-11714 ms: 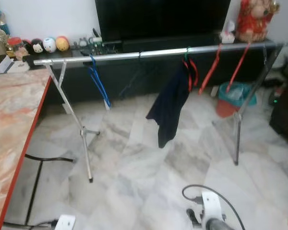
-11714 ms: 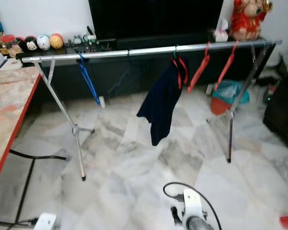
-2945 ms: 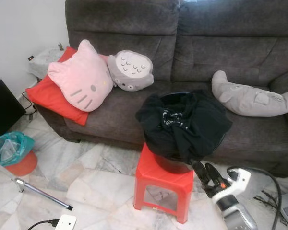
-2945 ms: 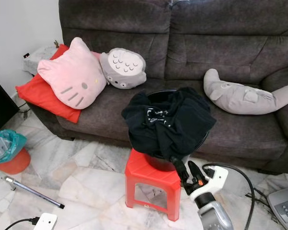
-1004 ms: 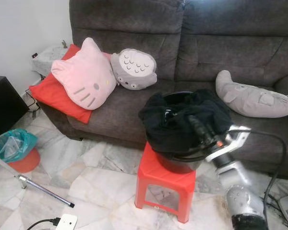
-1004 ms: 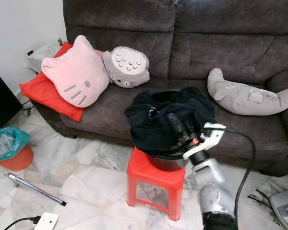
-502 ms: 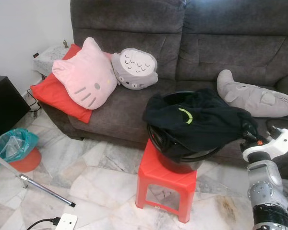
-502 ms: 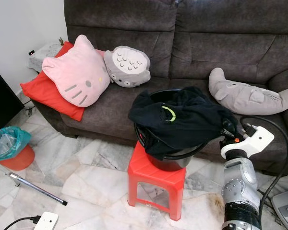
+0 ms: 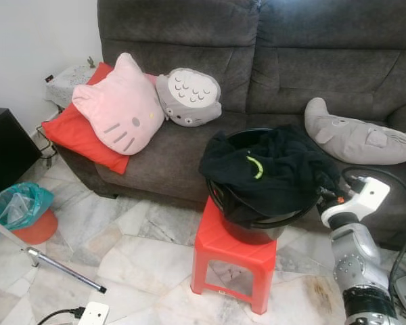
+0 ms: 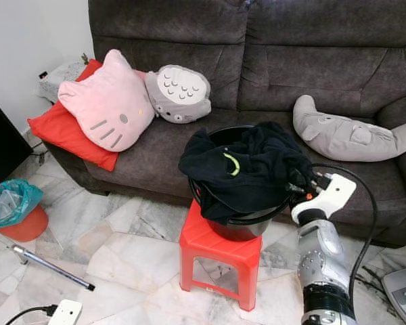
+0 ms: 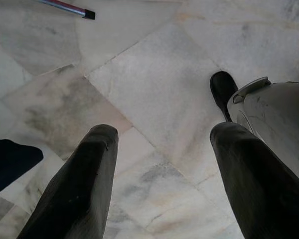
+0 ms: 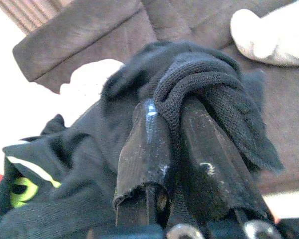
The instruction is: Hang hanger
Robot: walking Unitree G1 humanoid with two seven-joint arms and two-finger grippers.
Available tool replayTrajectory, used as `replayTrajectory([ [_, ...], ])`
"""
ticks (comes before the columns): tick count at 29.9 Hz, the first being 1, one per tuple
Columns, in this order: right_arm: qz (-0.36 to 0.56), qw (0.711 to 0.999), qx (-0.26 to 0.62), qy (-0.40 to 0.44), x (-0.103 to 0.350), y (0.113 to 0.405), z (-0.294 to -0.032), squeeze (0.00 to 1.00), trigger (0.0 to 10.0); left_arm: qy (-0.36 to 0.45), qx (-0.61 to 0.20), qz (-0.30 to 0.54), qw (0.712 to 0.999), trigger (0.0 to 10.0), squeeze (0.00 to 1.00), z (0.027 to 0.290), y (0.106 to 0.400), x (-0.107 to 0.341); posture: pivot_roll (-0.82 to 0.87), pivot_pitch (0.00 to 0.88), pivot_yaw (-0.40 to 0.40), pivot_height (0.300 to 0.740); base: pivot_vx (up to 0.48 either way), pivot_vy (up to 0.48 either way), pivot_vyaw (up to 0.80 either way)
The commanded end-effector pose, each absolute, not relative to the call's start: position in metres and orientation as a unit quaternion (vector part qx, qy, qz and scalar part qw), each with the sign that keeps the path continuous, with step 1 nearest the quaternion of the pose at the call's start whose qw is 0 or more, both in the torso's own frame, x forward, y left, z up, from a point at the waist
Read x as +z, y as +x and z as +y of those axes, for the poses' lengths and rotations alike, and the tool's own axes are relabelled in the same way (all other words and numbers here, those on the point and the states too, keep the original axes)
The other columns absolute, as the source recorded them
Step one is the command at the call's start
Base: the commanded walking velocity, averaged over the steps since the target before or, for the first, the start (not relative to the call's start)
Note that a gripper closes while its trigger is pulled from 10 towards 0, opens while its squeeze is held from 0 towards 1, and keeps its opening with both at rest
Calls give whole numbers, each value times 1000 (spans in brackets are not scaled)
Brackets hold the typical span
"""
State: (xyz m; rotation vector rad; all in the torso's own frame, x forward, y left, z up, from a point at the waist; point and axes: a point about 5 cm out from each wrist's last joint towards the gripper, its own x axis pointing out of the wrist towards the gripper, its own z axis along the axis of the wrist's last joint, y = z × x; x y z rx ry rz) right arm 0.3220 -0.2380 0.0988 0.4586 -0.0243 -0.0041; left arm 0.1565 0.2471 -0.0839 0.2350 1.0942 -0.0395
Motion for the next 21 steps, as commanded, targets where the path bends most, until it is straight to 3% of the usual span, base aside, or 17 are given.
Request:
replayTrajectory([
  [1,-18,977,14,211,109,331,-234,0,10000,111,-14,522,845,10000,0,251,154,-84,-174,0,86,740,0,0,0],
  [14,-35,980,54,188,145,364,-223,0,10000,111,-14,523,845,10000,0,251,154,-84,-169,0,91,740,0,0,0],
  [18,-20,984,91,152,152,375,-205,0,10000,112,-15,523,844,10000,0,252,154,-84,-167,0,91,740,0,0,0],
  [19,-14,983,107,149,151,376,-198,180,10000,112,-15,524,844,10000,0,251,154,-84,-166,0,91,740,0,0,0],
  [20,-14,983,107,149,151,376,-198,180,10000,112,-15,524,844,10000,0,251,154,-84,-166,0,91,740,0,0,0],
  [21,-5,983,117,145,146,375,-192,1000,10000,111,-15,524,845,10000,0,251,154,-84,-162,0,89,740,0,0,0],
])
